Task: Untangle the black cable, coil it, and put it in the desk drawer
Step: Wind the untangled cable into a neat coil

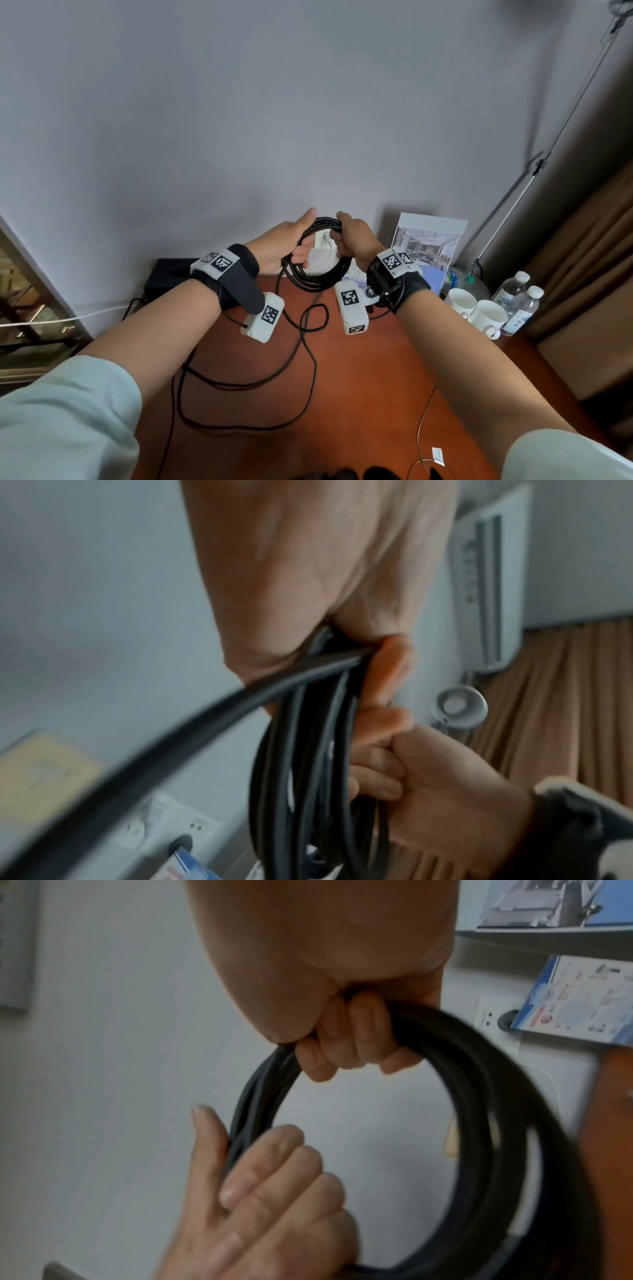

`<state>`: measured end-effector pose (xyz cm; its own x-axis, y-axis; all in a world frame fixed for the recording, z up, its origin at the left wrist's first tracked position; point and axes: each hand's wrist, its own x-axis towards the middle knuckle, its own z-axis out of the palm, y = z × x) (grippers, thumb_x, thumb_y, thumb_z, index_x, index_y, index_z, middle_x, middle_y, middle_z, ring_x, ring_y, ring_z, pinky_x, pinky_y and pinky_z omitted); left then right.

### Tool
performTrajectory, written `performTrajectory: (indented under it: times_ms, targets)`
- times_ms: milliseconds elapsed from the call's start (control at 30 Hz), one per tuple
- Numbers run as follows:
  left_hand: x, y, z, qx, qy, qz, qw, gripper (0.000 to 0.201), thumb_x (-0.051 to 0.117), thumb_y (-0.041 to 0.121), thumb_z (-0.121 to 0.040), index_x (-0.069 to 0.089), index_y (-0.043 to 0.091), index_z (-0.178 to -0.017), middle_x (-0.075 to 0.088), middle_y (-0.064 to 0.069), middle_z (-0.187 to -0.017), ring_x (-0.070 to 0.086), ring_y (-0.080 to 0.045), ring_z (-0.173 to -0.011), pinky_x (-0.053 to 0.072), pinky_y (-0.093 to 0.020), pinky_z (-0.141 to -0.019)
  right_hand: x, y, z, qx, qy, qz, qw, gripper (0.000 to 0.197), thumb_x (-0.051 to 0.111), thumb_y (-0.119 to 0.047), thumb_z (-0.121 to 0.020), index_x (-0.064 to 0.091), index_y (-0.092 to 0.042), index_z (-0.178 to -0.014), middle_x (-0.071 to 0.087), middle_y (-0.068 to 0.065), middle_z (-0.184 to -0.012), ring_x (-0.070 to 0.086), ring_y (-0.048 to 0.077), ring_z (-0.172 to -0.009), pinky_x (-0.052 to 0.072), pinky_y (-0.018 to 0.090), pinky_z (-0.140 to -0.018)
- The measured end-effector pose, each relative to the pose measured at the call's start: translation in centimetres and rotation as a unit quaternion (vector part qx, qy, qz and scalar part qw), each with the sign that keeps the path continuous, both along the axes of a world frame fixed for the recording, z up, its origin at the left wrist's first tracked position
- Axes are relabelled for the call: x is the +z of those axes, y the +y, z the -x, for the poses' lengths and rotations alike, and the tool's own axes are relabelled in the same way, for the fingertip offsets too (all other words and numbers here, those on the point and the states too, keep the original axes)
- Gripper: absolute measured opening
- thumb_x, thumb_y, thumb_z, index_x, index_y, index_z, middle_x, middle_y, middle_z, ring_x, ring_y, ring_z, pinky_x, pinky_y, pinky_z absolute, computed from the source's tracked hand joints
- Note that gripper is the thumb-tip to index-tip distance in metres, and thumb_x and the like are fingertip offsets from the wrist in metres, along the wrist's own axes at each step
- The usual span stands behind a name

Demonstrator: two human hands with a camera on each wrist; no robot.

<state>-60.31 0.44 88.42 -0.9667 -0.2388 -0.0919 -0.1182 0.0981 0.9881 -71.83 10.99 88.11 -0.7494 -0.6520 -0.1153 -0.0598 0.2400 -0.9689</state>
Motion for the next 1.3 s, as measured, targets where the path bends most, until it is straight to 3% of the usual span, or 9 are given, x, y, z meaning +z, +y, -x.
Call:
performTrajectory:
  times_ms: [167, 333, 500, 633, 767, 900, 1033, 1167, 1300]
  targets:
    - [-0.1, -0.4, 0.3, 0.017, -0.015, 0.122, 0.992, 0.058, 0.037, 0.052, -0.098, 0.027, 0.018, -0.052, 0.024, 0.001, -0.043, 0.026, -0.016, -0.040, 0.044, -0.025, -0.051, -0.1, 0.2, -0.3, 0.038, 0.105, -0.051, 0.992, 0.060, 0.027, -0.036, -0.100, 0.048, -0.009, -0.051, 0.044, 0.001, -0.034, 0.057, 0.022, -0.040, 0.045, 0.025, -0.057]
    - [0.3, 0.6, 0.5, 0.010, -0.021, 0.157, 0.987, 0.055, 0.040, 0.051, -0.097, 0.028, 0.017, -0.055, 0.023, 0.006, -0.042, 0.025, -0.013, -0.039, 0.041, -0.022, -0.048, 0.7, -0.5, -1.2, -0.019, 0.161, -0.043, 0.986, 0.056, 0.031, -0.040, -0.101, 0.045, -0.012, -0.055, 0.050, 0.004, -0.054, 0.048, 0.021, -0.052, 0.039, 0.029, -0.058]
    - [1.0, -0.3, 0.2, -0.060, -0.029, 0.030, 0.997, 0.046, 0.045, 0.048, -0.096, 0.040, 0.016, -0.064, 0.026, 0.003, -0.049, 0.033, -0.014, -0.044, 0.052, -0.026, -0.061, 0.4, -0.9, -0.9, -0.063, 0.077, 0.011, 0.995, 0.040, 0.033, -0.023, -0.097, 0.037, -0.017, -0.057, 0.042, 0.000, -0.043, 0.037, 0.025, -0.048, 0.035, 0.036, -0.059]
    - [0.4, -1.1, -0.5, -0.124, -0.014, -0.032, 0.992, 0.044, 0.040, 0.048, -0.093, 0.036, 0.015, -0.063, 0.032, 0.004, -0.048, 0.043, -0.016, -0.046, 0.054, -0.035, -0.083, -0.2, -0.6, -0.6, -0.091, -0.061, 0.070, 0.992, 0.048, 0.030, -0.028, -0.097, 0.036, -0.012, -0.052, 0.036, -0.004, -0.032, 0.026, 0.016, -0.029, 0.028, 0.027, -0.047]
    - [-0.3, -1.4, -0.8, -0.124, -0.003, -0.059, 0.991, 0.049, 0.032, 0.058, -0.087, 0.034, 0.015, -0.064, 0.032, 0.005, -0.047, 0.046, -0.016, -0.046, 0.052, -0.036, -0.088, -0.9, -0.7, -0.7, -0.090, -0.126, 0.080, 0.985, 0.045, 0.033, -0.033, -0.097, 0.035, -0.015, -0.055, 0.036, -0.007, -0.034, 0.023, 0.012, -0.029, 0.027, 0.026, -0.045]
    - [-0.5, -1.7, -1.0, -0.126, -0.003, -0.084, 0.988, 0.054, 0.031, 0.068, -0.082, 0.037, 0.018, -0.065, 0.023, 0.009, -0.044, 0.030, -0.011, -0.039, 0.050, -0.030, -0.076, -1.5, -0.7, -1.0, -0.092, -0.165, 0.098, 0.977, 0.047, 0.034, -0.033, -0.097, 0.035, -0.016, -0.053, 0.031, -0.006, -0.035, 0.020, 0.011, -0.031, 0.026, 0.025, -0.043]
    - [-0.5, -2.6, -0.8, -0.158, -0.024, -0.220, 0.962, 0.062, 0.023, 0.066, -0.092, 0.045, 0.016, -0.063, 0.026, 0.010, -0.039, 0.024, -0.007, -0.035, 0.043, -0.024, -0.054, -1.5, -0.8, -1.6, -0.073, -0.206, 0.125, 0.968, 0.047, 0.032, -0.032, -0.098, 0.028, -0.019, -0.053, 0.023, -0.005, -0.039, 0.014, 0.011, -0.033, 0.019, 0.024, -0.042]
    - [-1.0, -3.1, -1.1, -0.180, -0.004, -0.309, 0.934, 0.052, 0.024, 0.046, -0.101, 0.056, 0.010, -0.082, 0.034, 0.010, -0.047, 0.032, -0.006, -0.040, 0.044, -0.023, -0.058, -1.8, -0.7, -1.7, -0.066, -0.236, 0.150, 0.958, 0.045, 0.032, -0.032, -0.097, 0.028, -0.018, -0.054, 0.023, -0.006, -0.038, 0.013, 0.011, -0.034, 0.019, 0.020, -0.039]
    - [-1.1, -2.6, -1.6, -0.160, 0.023, -0.322, 0.933, 0.041, 0.029, 0.035, -0.103, 0.058, 0.006, -0.100, 0.034, 0.009, -0.056, 0.034, -0.006, -0.047, 0.047, -0.024, -0.068, -2.0, -0.6, -1.6, -0.078, -0.257, 0.180, 0.946, 0.046, 0.035, -0.031, -0.097, 0.028, -0.019, -0.053, 0.021, -0.006, -0.039, 0.013, 0.010, -0.032, 0.022, 0.017, -0.036]
